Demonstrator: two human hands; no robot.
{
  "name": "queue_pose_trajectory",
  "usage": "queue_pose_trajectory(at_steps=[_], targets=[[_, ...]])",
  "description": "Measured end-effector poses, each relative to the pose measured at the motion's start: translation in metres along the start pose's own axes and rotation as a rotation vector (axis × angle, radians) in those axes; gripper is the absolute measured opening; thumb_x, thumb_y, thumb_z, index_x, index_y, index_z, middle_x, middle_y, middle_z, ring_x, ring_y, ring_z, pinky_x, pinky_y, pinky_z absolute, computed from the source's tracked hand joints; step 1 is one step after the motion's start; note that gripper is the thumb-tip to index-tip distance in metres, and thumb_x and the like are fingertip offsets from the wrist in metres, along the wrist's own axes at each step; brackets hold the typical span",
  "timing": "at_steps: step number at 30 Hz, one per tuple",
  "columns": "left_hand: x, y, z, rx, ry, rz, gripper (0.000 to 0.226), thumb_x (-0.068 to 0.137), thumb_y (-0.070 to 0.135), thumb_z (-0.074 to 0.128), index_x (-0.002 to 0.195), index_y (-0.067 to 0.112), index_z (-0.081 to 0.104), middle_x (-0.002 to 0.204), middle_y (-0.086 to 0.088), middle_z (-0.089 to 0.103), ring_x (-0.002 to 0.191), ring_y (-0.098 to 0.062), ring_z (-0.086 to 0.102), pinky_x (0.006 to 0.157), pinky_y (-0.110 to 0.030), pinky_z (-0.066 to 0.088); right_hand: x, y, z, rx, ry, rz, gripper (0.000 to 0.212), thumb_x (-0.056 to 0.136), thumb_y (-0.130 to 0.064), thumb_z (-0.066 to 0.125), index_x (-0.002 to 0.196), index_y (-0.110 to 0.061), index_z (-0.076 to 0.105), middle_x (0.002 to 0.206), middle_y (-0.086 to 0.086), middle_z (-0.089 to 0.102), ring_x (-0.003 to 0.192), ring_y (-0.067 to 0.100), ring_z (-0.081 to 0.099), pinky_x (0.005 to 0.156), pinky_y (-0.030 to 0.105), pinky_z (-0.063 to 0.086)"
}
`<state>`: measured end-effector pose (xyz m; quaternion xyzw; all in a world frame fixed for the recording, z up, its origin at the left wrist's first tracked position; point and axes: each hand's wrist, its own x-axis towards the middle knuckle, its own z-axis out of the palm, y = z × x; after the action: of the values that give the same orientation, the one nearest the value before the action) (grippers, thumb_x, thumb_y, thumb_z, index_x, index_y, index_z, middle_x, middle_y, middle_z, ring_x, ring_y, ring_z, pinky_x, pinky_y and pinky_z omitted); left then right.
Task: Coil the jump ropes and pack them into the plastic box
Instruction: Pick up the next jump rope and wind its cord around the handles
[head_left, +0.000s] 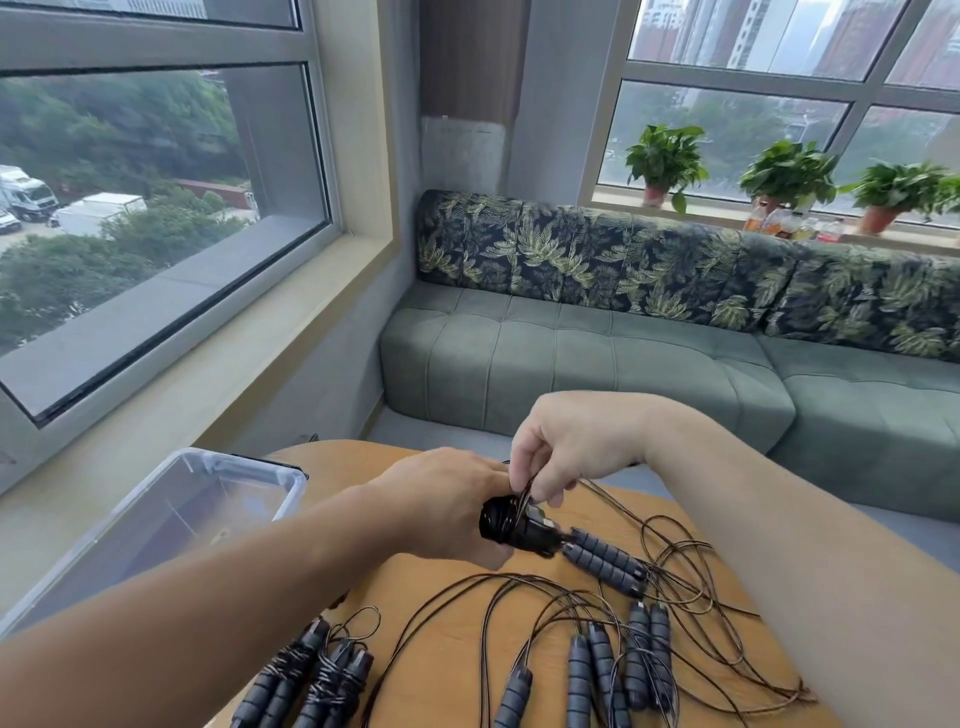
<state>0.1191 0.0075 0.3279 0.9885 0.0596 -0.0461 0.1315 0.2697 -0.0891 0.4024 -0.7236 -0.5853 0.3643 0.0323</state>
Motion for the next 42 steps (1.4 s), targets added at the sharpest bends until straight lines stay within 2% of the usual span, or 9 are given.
queue_pose_trajectory(at_steps=[3, 6, 10, 15, 20, 25, 31, 35, 42], targets=[[-0.007, 0.006, -0.001, -0.188, -0.028, -0.015, 0.031, 0.074, 0.054, 0.062, 0.094, 0.031, 0.059, 0.079, 0.006, 0.061, 0.071, -0.014, 0.060, 0.068, -0.037, 0.055, 0.003, 0.014, -0.004, 0.077, 0.047, -0.031, 0.014, 0.079, -0.027, 0.081, 0.090, -0.020, 0.078, 0.075, 0.004, 0.075, 0.067, 0.005, 0.065, 0.073, 0.025, 0.052], [-0.013, 0.007, -0.014, -0.316, -0.012, -0.064, 0.026, 0.082, 0.048, 0.067, 0.100, 0.030, 0.063, 0.077, 0.004, 0.065, 0.064, -0.006, 0.056, 0.058, -0.017, 0.047, 0.007, 0.036, 0.007, 0.427, 0.094, -0.036, 0.007, 0.080, -0.021, 0.080, 0.085, -0.016, 0.079, 0.076, 0.008, 0.072, 0.068, 0.016, 0.064, 0.072, 0.033, 0.053], [-0.011, 0.007, -0.024, -0.504, 0.061, -0.112, 0.027, 0.087, 0.042, 0.069, 0.106, 0.024, 0.067, 0.074, 0.005, 0.065, 0.062, -0.005, 0.057, 0.054, -0.013, 0.041, 0.020, 0.052, 0.033, 0.818, 0.202, -0.070, 0.014, 0.074, -0.028, 0.080, 0.084, -0.017, 0.079, 0.090, 0.019, 0.065, 0.085, 0.033, 0.053, 0.078, 0.046, 0.039], [-0.006, -0.004, -0.012, -0.735, 0.081, -0.147, 0.062, 0.071, 0.066, 0.063, 0.125, 0.037, 0.052, 0.107, 0.009, 0.070, 0.093, -0.007, 0.068, 0.086, -0.032, 0.056, 0.020, 0.059, 0.041, 1.041, 0.160, -0.159, 0.019, 0.079, -0.014, 0.069, 0.093, -0.022, 0.078, 0.096, 0.008, 0.071, 0.089, 0.025, 0.064, 0.078, 0.036, 0.051], [-0.004, -0.002, -0.009, -1.030, 0.121, -0.144, 0.046, 0.091, 0.036, 0.064, 0.134, 0.039, 0.049, 0.100, 0.001, 0.072, 0.082, -0.012, 0.072, 0.074, -0.026, 0.057, 0.024, 0.066, 0.050, 1.211, 0.207, -0.109, 0.029, 0.085, -0.022, 0.059, 0.106, -0.005, 0.070, 0.083, 0.012, 0.054, 0.065, 0.018, 0.047, 0.054, 0.026, 0.045], [0.001, -0.008, -0.012, -1.157, 0.193, -0.275, 0.024, 0.093, 0.034, 0.059, 0.105, 0.013, 0.064, 0.088, -0.013, 0.074, 0.072, -0.029, 0.070, 0.072, -0.041, 0.054, 0.026, 0.065, 0.060, 1.292, 0.342, -0.095, 0.035, 0.102, -0.027, 0.048, 0.115, 0.002, 0.061, 0.078, 0.009, 0.052, 0.065, 0.016, 0.052, 0.057, 0.026, 0.045], [0.006, -0.011, -0.015, -1.334, 0.194, -0.393, 0.035, 0.099, 0.036, 0.050, 0.107, 0.003, 0.057, 0.078, -0.015, 0.072, 0.066, -0.026, 0.068, 0.064, -0.033, 0.051, 0.026, 0.059, 0.064, 1.355, 0.537, -0.098, 0.038, 0.103, -0.029, 0.047, 0.110, 0.004, 0.066, 0.087, 0.013, 0.069, 0.069, 0.021, 0.065, 0.056, 0.026, 0.051], [0.004, -0.016, -0.017, -1.322, 0.199, -0.422, 0.041, 0.100, 0.033, 0.046, 0.117, -0.004, 0.051, 0.081, -0.020, 0.071, 0.067, -0.026, 0.068, 0.064, -0.032, 0.050, 0.025, 0.061, 0.065, 1.294, 0.754, -0.082, 0.015, 0.097, -0.012, 0.059, 0.101, -0.002, 0.069, 0.085, 0.012, 0.070, 0.064, 0.015, 0.064, 0.055, 0.022, 0.050], [0.004, -0.020, -0.014, -1.383, 0.119, -0.444, 0.050, 0.099, 0.042, 0.044, 0.114, -0.005, 0.056, 0.080, -0.021, 0.070, 0.061, -0.024, 0.064, 0.058, -0.029, 0.048, 0.018, 0.057, 0.057, 1.336, 0.702, -0.188, 0.021, 0.089, 0.005, 0.063, 0.107, -0.004, 0.069, 0.090, 0.006, 0.065, 0.067, 0.012, 0.056, 0.065, 0.024, 0.047]])
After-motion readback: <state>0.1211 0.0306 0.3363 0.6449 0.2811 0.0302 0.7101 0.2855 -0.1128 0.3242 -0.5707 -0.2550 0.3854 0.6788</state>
